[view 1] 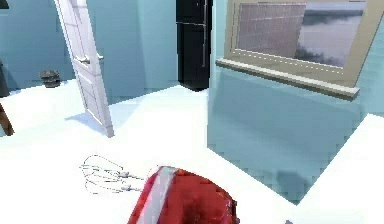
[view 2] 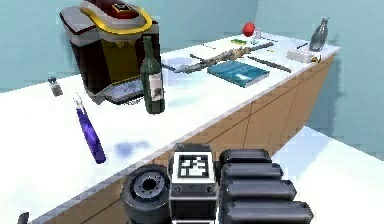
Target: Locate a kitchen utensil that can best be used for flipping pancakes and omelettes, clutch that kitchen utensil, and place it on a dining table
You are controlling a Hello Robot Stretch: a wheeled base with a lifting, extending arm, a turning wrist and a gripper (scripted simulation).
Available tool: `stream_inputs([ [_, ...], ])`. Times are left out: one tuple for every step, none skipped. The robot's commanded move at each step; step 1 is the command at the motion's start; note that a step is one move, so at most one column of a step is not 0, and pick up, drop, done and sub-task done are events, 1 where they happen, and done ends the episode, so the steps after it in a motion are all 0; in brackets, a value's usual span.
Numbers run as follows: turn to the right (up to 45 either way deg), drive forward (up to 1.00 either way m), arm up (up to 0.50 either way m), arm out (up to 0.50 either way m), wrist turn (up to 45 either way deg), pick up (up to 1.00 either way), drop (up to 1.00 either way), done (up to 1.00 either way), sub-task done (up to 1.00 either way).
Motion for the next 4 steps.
stream_inputs([
  [-45.0, 0.00, 0.00, 0.00, 0.0, 0.00, 0.00, 0.00, 0.00],
  [-45.0, 0.00, 0.00, 0.00, 0.0, 0.00, 0.00, 0.00, 0.00],
  [-39.0, 0.00, 0.00, 0.00, 0.0, 0.00, 0.00, 0.00, 0.00],
  [0.0, 0.05, 0.00, 0.00, 0.0, 0.00, 0.00, 0.00, 0.00],
])
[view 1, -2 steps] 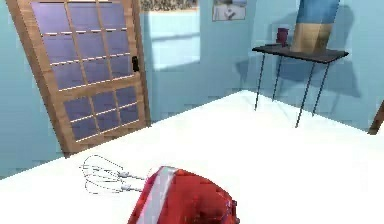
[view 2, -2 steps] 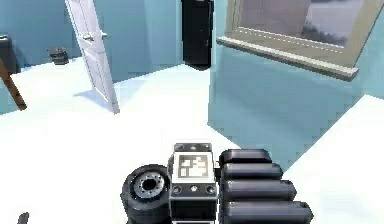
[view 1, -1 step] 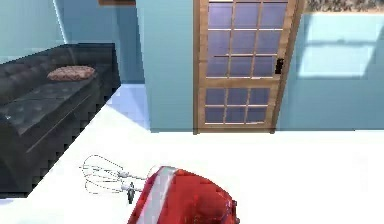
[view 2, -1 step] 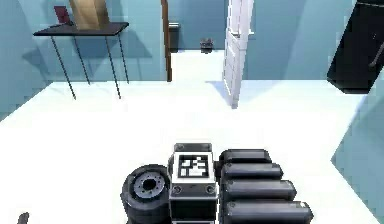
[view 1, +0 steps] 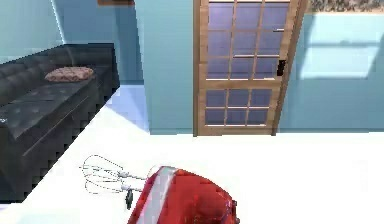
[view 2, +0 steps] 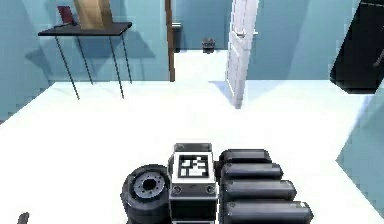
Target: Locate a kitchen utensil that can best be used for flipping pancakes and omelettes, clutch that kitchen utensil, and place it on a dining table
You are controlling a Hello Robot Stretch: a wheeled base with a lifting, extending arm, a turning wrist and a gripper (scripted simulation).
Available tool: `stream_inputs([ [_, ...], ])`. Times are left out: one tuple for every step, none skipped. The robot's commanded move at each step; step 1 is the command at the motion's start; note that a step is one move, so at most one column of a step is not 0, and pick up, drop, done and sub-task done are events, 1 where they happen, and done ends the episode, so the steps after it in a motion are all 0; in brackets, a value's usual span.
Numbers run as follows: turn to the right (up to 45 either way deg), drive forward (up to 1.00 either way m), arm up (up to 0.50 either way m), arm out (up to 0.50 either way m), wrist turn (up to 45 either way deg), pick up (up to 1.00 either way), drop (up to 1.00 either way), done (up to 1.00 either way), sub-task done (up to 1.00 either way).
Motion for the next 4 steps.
stream_inputs([
  [45.0, 0.00, 0.00, 0.00, 0.0, 0.00, 0.00, 0.00, 0.00],
  [12.0, 0.00, 0.00, 0.00, 0.0, 0.00, 0.00, 0.00, 0.00],
  [0.0, 1.00, 0.00, 0.00, 0.0, 0.00, 0.00, 0.00, 0.00],
  [0.0, 1.00, 0.00, 0.00, 0.0, 0.00, 0.00, 0.00, 0.00],
])
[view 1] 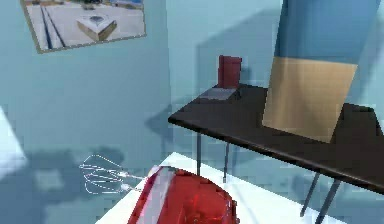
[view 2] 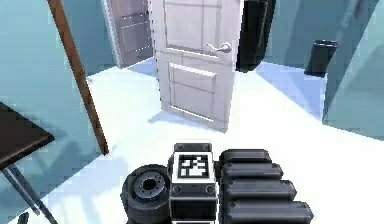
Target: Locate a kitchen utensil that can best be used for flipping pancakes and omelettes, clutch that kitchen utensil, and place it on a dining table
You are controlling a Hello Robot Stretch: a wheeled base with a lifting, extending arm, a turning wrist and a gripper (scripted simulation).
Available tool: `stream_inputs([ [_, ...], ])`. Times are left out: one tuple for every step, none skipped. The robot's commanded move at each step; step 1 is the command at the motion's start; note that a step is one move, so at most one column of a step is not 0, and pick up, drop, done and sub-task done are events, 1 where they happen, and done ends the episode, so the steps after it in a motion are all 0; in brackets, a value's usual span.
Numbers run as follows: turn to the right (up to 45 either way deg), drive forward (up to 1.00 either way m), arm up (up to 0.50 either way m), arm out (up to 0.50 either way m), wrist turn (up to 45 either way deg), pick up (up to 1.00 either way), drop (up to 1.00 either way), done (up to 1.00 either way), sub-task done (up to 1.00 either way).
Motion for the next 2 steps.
stream_inputs([
  [0.0, 0.15, 0.00, 0.00, 0.0, 0.00, 0.00, 0.00, 0.00],
  [45.0, 0.00, 0.00, 0.00, 0.0, 0.00, 0.00, 0.00, 0.00],
])
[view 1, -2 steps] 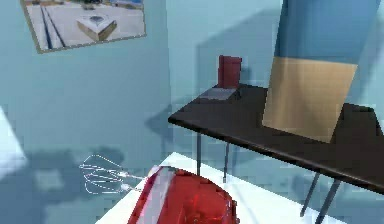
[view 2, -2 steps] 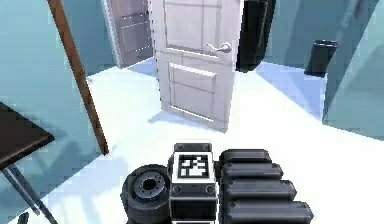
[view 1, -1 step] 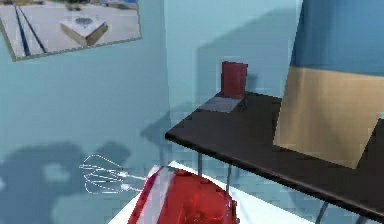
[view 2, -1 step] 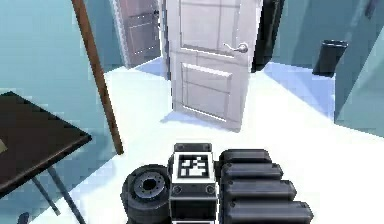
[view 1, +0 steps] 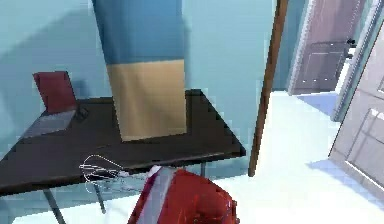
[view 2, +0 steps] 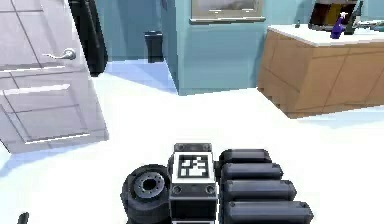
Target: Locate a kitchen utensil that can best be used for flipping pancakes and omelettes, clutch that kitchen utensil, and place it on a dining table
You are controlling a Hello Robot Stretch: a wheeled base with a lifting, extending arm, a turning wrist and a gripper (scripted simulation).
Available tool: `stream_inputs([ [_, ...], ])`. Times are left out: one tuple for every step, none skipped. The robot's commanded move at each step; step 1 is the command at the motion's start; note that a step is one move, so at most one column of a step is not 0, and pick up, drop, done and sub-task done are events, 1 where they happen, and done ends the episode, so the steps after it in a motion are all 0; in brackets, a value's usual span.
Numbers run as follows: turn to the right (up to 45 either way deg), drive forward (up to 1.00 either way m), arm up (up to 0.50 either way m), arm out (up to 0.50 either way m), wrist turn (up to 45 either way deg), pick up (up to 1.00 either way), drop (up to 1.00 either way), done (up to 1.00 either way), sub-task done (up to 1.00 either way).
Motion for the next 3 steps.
stream_inputs([
  [15.0, 0.00, 0.00, 0.00, 0.0, 0.00, 0.00, 0.00, 0.00],
  [-45.0, 0.00, 0.00, 0.00, 0.0, 0.00, 0.00, 0.00, 0.00],
  [-9.0, 0.00, 0.00, 0.00, 0.0, 0.00, 0.00, 0.00, 0.00],
])
